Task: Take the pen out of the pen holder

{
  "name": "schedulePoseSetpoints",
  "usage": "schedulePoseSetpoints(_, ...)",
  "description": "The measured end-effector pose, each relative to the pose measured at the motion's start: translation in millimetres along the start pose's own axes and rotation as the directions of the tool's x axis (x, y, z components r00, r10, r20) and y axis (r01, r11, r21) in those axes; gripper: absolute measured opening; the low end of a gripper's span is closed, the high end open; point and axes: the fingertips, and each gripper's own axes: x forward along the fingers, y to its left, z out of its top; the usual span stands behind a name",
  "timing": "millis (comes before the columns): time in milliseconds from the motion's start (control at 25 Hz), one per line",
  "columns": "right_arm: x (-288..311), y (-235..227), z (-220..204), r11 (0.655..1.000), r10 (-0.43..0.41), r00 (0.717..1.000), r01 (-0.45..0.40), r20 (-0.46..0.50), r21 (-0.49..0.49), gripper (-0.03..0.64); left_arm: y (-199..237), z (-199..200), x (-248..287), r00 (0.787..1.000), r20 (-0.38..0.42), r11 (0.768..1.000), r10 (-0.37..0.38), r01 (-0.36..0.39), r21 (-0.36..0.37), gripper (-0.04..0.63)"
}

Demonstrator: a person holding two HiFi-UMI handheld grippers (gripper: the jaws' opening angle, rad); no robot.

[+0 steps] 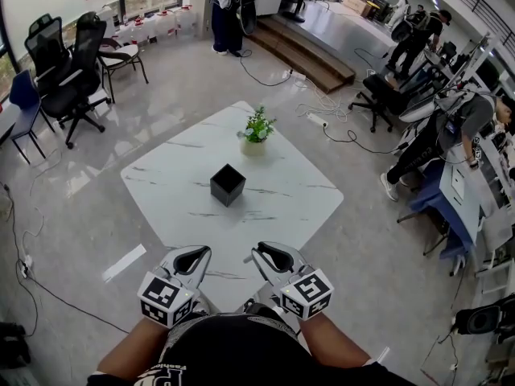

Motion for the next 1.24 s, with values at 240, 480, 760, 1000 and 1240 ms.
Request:
schedulePoseSetpoints(240, 1.1, 1.6, 1.0, 1.0, 0.003, 1.0, -0.003, -0.003, 0.006, 0.071, 0.5, 1.3, -0.4, 1.0, -0.003, 1.0, -0.003, 0.003, 0.004, 0.057)
schedulePoseSetpoints(480, 3.6, -0.1, 1.4, 1.0, 0.005, 1.0, -0.005, -0.006, 0.009, 0.071, 0.4, 1.9, 2.5, 1.0, -0.007, 1.0, -0.008, 0.008, 0.004, 0.057)
schedulePoseSetpoints(760, 4.3, -2.8, 2.5, 1.0, 0.015, 1.0, -0.015, -0.001, 0.019, 0.071, 1.1, 2.7, 4.0, 1.0, -0.008, 1.0, -0.008, 0.008, 0.004, 0.057)
schedulePoseSetpoints(1000, 5.9, -3.5, 3.4, 1.0, 0.018, 1.0, -0.018, 0.002, 0.022, 0.071, 2.8, 2.3, 4.4, 1.0, -0.008, 1.0, -0.004, 0.004, 0.001, 0.057)
schedulePoseSetpoints(1240, 7.9, -5.5, 2.4, 1.0, 0.023, 1.0, -0.023, 0.0, 0.022, 0.071, 4.0, 1.8, 7.4, 1.0, -0.011, 1.0, -0.005, 0.005, 0.001, 0.057)
